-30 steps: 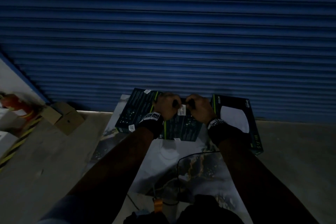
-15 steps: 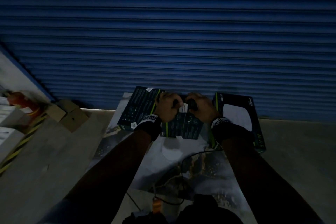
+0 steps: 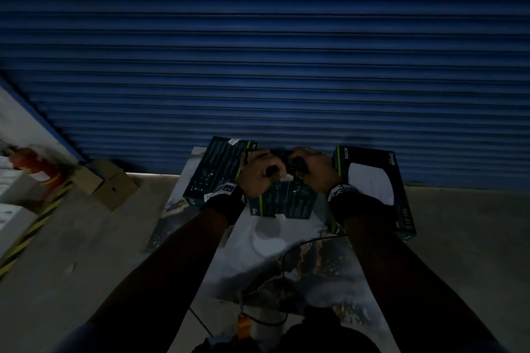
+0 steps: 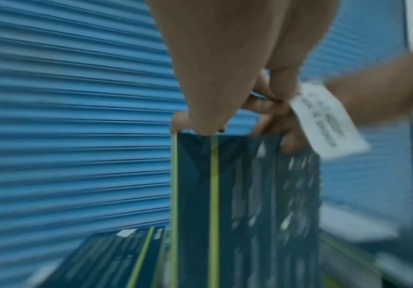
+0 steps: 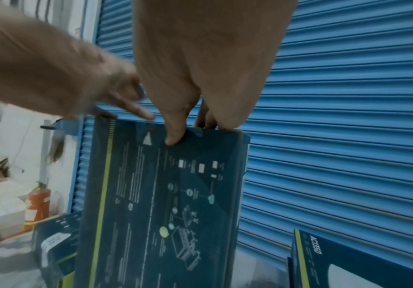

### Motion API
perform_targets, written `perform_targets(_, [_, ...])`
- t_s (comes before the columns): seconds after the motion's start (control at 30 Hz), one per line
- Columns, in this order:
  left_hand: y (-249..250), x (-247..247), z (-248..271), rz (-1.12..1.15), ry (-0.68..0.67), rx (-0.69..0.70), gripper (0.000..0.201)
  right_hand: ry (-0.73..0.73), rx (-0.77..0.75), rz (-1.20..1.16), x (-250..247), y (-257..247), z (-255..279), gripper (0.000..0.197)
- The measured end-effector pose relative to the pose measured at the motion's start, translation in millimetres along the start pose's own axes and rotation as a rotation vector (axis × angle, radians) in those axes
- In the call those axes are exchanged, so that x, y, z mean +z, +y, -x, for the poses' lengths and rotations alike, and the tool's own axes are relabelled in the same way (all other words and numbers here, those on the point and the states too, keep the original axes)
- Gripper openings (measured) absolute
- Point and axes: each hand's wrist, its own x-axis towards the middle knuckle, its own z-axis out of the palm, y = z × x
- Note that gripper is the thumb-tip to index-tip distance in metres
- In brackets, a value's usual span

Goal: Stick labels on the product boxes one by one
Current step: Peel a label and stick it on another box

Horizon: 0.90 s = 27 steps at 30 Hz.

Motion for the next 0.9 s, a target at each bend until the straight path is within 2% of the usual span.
perform_targets(0.07, [9.0, -4.5, 1.7, 0.099, -0.014, 0.040, 0.019, 0.027, -0.026, -0.009, -1.0, 0.6, -2.0, 0.047])
perform_targets(0.17, [23.8, -16.2, 8.2, 0.178, 0.013, 0.069, 0.016, 0.042, -0.068, -0.031, -1.8, 0.6, -5.5, 0.044])
perform_targets(0.27, [20.2, -19.8, 14.5, 0.119, 0.038, 0.037, 0.016, 0.007, -0.041, -0.048, 0.3, 5.3, -4.2, 0.049])
perform_targets(0.37, [18.9, -16.9, 10.9, 0.078, 0.069, -0.024, 0.026, -0.028, -0.018, -0.050, 0.0, 5.0, -2.4, 0.058])
perform_targets(0.5, [27.2, -13.5, -1.9, 0.064, 0.056, -0.041, 0.009, -0.030, 0.009, -0.052, -3.3, -1.0, 1.5, 0.064])
perform_targets(0.57, [29.7, -13.3, -7.3, 0.078, 0.047, -0.064, 0.015, -0.035, 0.015, -0.052, -3.1, -2.8, 4.6, 0.067])
perform_targets(0.9, [27.7, -10.3, -12.5, 0.037, 0.061, -0.042, 0.023, 0.029, 0.020, -0.047, -0.1, -8.6, 2.2, 0.064])
